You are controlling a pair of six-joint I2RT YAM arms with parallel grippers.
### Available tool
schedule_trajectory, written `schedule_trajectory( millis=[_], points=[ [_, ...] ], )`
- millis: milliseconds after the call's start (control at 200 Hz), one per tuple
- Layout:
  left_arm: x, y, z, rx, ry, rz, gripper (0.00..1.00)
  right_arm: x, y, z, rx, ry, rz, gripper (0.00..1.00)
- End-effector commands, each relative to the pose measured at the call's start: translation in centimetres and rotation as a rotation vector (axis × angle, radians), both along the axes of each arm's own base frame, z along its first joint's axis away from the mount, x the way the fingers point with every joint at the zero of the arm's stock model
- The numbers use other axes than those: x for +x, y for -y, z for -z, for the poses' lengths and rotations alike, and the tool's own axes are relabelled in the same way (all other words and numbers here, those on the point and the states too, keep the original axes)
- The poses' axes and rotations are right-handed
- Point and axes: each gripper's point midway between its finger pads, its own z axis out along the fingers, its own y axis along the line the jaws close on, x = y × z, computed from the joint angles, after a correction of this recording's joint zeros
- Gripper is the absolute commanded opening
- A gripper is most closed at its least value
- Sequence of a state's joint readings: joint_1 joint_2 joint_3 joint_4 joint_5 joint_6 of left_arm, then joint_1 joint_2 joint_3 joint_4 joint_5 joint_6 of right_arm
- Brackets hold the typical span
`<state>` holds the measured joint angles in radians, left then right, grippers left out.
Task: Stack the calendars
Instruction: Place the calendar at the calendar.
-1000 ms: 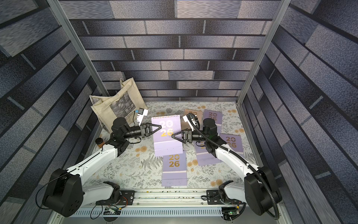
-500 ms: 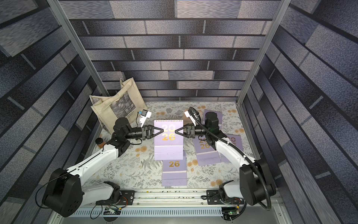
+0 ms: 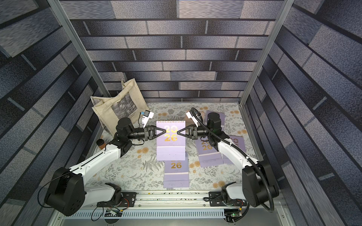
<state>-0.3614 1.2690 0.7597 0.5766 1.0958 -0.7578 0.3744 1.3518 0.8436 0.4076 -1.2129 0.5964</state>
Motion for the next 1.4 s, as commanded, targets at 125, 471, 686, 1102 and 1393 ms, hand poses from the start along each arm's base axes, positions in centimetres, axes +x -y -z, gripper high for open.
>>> schedule_trajectory(
  millis=[125,471,686,1102,1393],
  points=[
    [2.7,-3.4,-0.2,0.050,-0.002,-0.166,0.70,-0.5,0.2,2.5,-0.030,-0.088,0.007,0.00],
    [4.9,-7.3,0.3,0.074,-0.052,-0.325,0.85,-1.1,0.8,8.6,-0.121,-0.304,0.063,0.00],
    [5.4,-7.2,0.9,0.077,-0.080,-0.326,0.86,-1.4,0.9,11.3,-0.159,-0.399,0.068,0.00],
    [5.7,-7.2,1.7,0.069,-0.105,-0.324,0.86,-1.9,0.8,15.1,-0.217,-0.515,0.076,0.00],
    [5.9,-7.1,2.4,0.072,-0.121,-0.322,0.86,-3.1,0.9,17.1,-0.247,-0.577,0.061,0.00]
  ],
)
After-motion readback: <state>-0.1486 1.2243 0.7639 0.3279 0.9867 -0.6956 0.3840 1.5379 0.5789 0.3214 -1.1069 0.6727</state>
